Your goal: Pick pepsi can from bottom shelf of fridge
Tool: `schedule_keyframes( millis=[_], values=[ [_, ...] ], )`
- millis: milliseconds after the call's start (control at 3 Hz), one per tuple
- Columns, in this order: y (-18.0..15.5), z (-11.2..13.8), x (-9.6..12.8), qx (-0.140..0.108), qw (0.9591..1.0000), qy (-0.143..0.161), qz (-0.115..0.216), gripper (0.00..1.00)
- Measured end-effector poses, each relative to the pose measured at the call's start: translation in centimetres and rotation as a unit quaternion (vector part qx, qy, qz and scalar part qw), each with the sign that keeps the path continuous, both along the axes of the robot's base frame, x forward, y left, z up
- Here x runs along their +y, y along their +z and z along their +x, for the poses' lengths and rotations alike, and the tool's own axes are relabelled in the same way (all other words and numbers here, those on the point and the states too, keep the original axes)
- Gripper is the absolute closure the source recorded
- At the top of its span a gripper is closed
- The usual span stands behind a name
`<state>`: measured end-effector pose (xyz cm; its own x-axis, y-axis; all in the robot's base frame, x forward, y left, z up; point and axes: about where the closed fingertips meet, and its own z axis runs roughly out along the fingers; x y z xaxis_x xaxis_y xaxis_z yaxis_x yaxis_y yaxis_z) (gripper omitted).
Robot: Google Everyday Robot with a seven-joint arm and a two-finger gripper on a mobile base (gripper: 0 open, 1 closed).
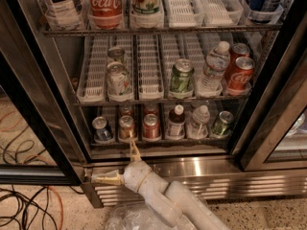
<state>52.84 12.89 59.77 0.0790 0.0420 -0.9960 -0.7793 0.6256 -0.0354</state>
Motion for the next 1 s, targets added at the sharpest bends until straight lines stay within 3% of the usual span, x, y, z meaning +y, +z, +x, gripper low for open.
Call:
schedule_keyframes(
  millis=[1000],
  values=[
    [0.0, 0.0, 0.01, 0.0, 1.0, 0.0, 0.0, 0.41]
  ],
)
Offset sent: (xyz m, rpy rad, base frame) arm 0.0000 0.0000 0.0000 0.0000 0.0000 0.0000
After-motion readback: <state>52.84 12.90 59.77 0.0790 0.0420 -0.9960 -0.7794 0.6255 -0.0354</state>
